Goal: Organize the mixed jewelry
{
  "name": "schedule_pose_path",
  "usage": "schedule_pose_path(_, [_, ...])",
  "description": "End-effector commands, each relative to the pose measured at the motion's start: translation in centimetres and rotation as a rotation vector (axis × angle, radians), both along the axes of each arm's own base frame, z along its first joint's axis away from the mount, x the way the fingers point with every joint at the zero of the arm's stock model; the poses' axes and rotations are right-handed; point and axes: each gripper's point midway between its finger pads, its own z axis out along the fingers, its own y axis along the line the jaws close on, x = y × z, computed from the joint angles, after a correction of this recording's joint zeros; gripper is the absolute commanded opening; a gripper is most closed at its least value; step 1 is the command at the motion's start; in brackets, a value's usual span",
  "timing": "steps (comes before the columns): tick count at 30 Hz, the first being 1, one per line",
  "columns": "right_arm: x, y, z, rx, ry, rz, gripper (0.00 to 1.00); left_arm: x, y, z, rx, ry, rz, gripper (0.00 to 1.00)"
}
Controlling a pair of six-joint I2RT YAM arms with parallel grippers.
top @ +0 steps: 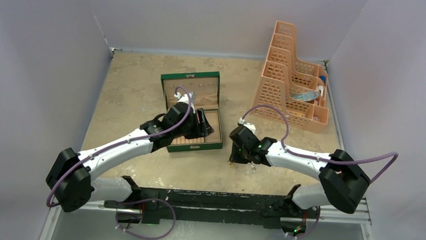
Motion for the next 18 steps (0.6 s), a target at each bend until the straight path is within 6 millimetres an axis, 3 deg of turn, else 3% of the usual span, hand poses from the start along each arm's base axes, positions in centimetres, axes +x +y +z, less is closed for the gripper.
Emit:
schedule_pose_path(1, [-0.4,0.3,0.5,0.002,0.015,0.023,0.25,0.3,-0.2,0.6,-0.021,-0.022,-0.005,0.53])
schedule_pose_path(18, [-1.4,0.1,-1.3,-0.003,0.091,-0.025,0.24,0.4,-0.3,0.1,-0.005,-0.013,-0.007,0.53])
